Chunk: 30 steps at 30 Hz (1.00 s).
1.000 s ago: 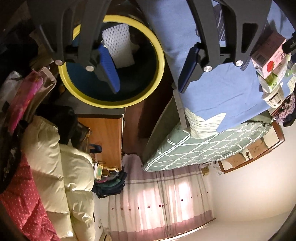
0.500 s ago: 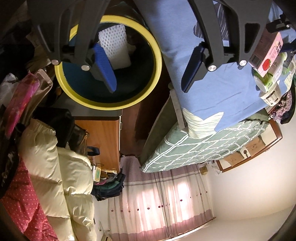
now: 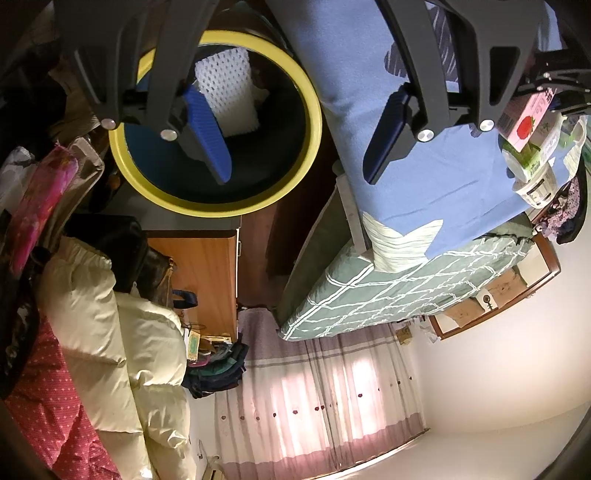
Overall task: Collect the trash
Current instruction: 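Reach the left tool to the pink strawberry milk carton and grasp it, then carry the pink carton over the yellow bin and open the left tool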
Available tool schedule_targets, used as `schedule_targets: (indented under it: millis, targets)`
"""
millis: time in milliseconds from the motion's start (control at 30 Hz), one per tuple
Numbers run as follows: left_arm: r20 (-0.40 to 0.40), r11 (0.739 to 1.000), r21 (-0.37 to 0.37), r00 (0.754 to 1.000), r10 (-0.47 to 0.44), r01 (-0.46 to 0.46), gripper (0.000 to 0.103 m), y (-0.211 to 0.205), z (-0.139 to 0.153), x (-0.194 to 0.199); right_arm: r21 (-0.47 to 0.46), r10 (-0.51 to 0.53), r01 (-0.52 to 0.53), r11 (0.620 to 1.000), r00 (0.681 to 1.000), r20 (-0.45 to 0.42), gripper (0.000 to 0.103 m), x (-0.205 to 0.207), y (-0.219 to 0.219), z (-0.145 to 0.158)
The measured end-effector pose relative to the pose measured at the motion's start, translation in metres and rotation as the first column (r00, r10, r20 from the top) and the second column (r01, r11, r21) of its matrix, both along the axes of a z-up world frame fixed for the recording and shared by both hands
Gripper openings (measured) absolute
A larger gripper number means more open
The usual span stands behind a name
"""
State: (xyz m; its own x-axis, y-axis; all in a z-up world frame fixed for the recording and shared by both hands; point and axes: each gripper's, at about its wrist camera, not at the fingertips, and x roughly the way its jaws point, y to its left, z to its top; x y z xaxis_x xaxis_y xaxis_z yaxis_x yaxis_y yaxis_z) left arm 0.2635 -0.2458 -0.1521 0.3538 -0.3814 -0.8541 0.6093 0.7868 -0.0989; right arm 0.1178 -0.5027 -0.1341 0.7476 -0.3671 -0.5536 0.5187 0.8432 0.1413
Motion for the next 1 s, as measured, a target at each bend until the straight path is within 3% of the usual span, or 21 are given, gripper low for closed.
schedule_targets:
  millis: [367, 667, 1000]
  targets:
    - [0.062, 0.996, -0.023, 0.994, -0.086, 0.087, 0.052, -0.052, 0.033, -0.019, 0.0, -0.04, 0.04, 0.999, 0.999, 0.036, 0.07, -0.047, -0.031, 0.018]
    - [0.062, 0.968, -0.054, 0.968, -0.242, 0.246, 0.052, -0.17, 0.046, -0.042, 0.013, -0.123, 0.123, 0.992, 0.992, 0.02, 0.07, -0.097, -0.07, 0.016]
    - [0.019, 0.946, -0.019, 0.946, -0.322, 0.323, 0.053, -0.279, 0.021, -0.054, 0.014, -0.188, 0.188, 0.982, 0.982, 0.024, 0.07, -0.132, -0.101, 0.015]
